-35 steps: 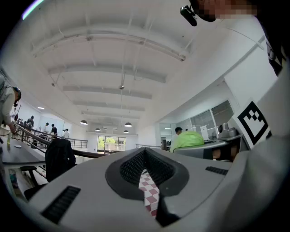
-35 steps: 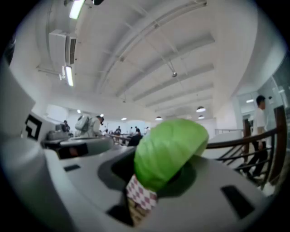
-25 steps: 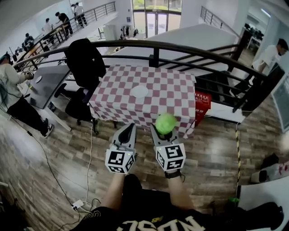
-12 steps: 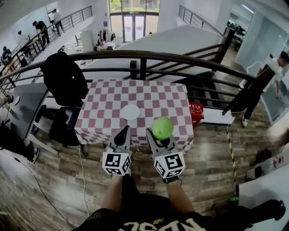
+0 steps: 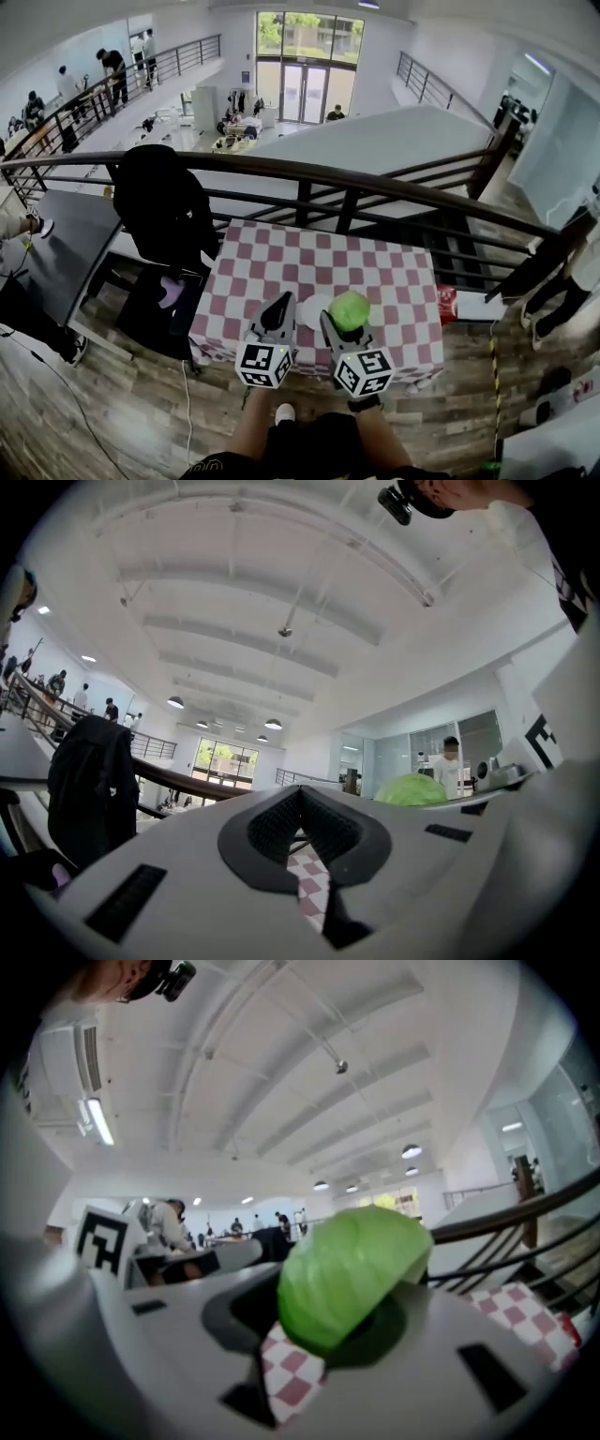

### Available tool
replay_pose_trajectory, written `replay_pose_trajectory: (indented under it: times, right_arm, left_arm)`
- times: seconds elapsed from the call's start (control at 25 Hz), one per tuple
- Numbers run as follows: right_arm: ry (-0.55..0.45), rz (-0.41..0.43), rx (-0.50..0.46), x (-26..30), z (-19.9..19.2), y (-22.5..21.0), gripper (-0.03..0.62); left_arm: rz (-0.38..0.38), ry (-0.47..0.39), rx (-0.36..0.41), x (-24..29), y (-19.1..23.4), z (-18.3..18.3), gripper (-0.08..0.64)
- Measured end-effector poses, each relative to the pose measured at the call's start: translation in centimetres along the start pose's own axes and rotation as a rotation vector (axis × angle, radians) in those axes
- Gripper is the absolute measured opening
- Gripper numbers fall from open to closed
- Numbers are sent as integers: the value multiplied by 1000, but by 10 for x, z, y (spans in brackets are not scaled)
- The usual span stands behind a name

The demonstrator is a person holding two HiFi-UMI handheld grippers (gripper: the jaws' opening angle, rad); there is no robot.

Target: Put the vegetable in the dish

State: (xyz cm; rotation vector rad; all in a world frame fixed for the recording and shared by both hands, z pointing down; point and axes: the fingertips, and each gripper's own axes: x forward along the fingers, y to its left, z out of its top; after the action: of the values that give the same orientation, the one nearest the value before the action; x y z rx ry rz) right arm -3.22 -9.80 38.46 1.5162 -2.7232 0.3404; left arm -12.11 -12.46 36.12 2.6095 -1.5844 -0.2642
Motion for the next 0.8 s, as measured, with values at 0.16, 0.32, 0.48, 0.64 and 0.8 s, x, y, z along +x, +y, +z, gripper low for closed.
replay_pose_trajectory:
  times: [0.16,0.32,0.48,0.64,0.8]
  right_arm:
    - [40,-3,3,32,-10,-3,133]
    - [114,-24,101,56,-35,-28,132]
    - [208,19,161,82,-68,-56,132]
    - [311,29,194,109,-107,-87,132]
    - [411,45,224,123,-155,-116,132]
  left_arm:
    - [17,14,-23,17,33,-10,20]
    - [10,63,-49,37,44,-33,20]
    - [-18,141,-101,69,49,-70,20]
    - [-16,207,-134,107,58,-103,20]
    - [10,279,-150,126,66,-141,20]
